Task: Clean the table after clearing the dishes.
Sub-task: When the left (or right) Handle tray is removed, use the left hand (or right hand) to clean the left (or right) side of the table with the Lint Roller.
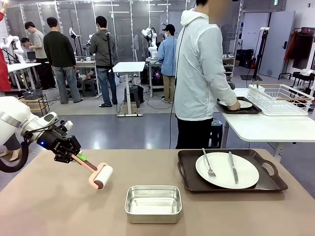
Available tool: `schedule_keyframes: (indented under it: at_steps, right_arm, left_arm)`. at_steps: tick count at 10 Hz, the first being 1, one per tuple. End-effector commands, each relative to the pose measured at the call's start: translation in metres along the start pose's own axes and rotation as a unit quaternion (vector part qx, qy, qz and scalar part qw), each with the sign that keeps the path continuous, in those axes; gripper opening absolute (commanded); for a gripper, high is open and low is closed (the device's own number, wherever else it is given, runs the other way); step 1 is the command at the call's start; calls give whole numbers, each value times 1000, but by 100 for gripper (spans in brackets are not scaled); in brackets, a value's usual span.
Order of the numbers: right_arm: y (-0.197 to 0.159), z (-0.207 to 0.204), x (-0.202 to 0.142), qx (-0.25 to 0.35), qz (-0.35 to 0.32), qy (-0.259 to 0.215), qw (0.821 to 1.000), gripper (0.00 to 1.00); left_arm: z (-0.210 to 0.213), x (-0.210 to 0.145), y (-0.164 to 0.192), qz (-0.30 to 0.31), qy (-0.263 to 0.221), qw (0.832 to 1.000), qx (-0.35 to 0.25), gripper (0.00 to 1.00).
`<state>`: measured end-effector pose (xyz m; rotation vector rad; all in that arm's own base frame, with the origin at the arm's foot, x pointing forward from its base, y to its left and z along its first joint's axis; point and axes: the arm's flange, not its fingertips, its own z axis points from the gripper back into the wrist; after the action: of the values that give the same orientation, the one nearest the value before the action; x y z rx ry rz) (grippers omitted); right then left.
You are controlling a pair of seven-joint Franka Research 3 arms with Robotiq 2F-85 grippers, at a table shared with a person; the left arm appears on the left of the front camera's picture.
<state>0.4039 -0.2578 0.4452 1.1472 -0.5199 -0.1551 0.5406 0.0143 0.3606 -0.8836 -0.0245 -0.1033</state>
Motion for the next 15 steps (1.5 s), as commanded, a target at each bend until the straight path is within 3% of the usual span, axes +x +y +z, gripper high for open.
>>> schedule_keyframes:
  at_steps: [1, 7, 9, 12, 13, 15]
  right_arm:
    - [3, 1, -2, 1, 2, 0, 1000, 100]
    - [3, 1, -2, 1, 2, 0, 1000, 100]
    - [3, 1, -2, 1, 2, 0, 1000, 100]
    - [3, 1, -2, 1, 2, 0, 1000, 100]
    - [3, 1, -2, 1, 2, 0, 1000, 100]
    - [3, 1, -2, 1, 2, 0, 1000, 100]
  left_arm:
    - [-4, 1, 9, -18, -19, 999, -24, 21]
    - [-20, -11, 51, 9, -75, 997, -15, 21]
    - [-17, -17, 68, 12, -67, 998, -14, 21]
    - [0, -26, 88, 38, -69, 996, 34, 21]
    - [16, -34, 94, 43, -52, 996, 57, 21]
    - [56, -47, 102, 84, -61, 988, 118, 21]
